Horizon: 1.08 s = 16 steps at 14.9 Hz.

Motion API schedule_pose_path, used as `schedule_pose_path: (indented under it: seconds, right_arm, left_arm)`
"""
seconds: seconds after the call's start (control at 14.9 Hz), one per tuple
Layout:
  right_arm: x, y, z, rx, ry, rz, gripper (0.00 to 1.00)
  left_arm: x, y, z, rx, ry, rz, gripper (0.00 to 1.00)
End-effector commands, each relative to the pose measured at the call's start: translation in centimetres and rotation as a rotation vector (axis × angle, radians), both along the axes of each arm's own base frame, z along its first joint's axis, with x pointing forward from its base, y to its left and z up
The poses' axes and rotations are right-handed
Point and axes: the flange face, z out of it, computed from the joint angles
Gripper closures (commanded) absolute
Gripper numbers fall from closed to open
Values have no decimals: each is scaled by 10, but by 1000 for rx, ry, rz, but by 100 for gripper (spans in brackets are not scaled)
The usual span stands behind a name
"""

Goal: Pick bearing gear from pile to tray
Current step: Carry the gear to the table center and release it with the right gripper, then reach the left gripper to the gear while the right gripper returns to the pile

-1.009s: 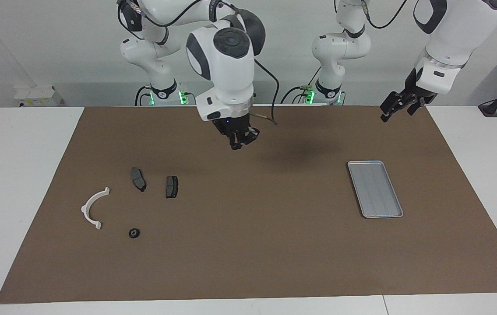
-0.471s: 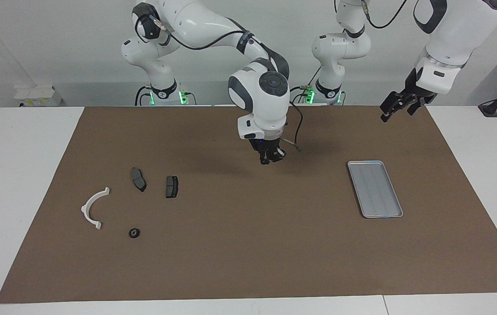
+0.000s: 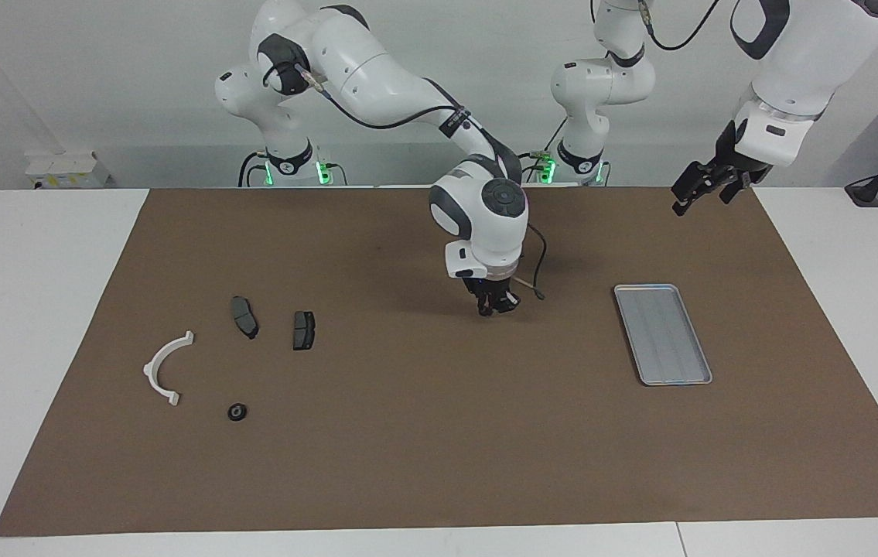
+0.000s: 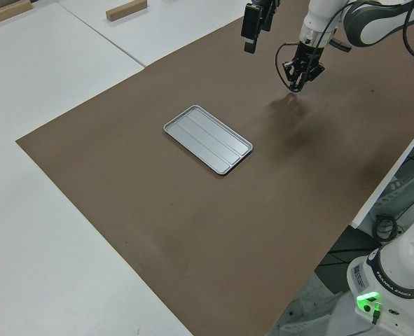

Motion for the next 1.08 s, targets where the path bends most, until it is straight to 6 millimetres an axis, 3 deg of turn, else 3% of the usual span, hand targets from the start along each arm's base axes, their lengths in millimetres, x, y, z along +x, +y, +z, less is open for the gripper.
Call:
schedule_pose_path:
  seconds: [0.0,0.2,0.27,0.4,0.54,0.67,0.81,1.01]
  right_arm:
    - [-2,1,-6,-16,-25,-10,100]
    - [-5,1,-9,-18,-25,-7,100]
    - [-4,0,-9,-18,-23,-9,83]
    - [-3,-2,-8,-26,-19,-11,0]
    - [-1,-6,-4,-60,-9,-4,0]
    - [14,-19,20,-75,3,-26,0]
    - [40,-38,61,-72,-7,-51,0]
    - [69,-105,132,-48,-3,77,0]
  left_arm:
    - [-7,2,2,-9,9,2,0]
    - [-7,2,2,-9,9,2,0]
    - [-7,2,2,-9,9,2,0]
    - [-7,2,2,-9,9,2,0]
    - [-7,2,2,-9,9,2,0]
    - [-7,2,2,-9,9,2,0]
    - [-7,2,2,-9,9,2,0]
    - [-7,2,2,-9,9,2,0]
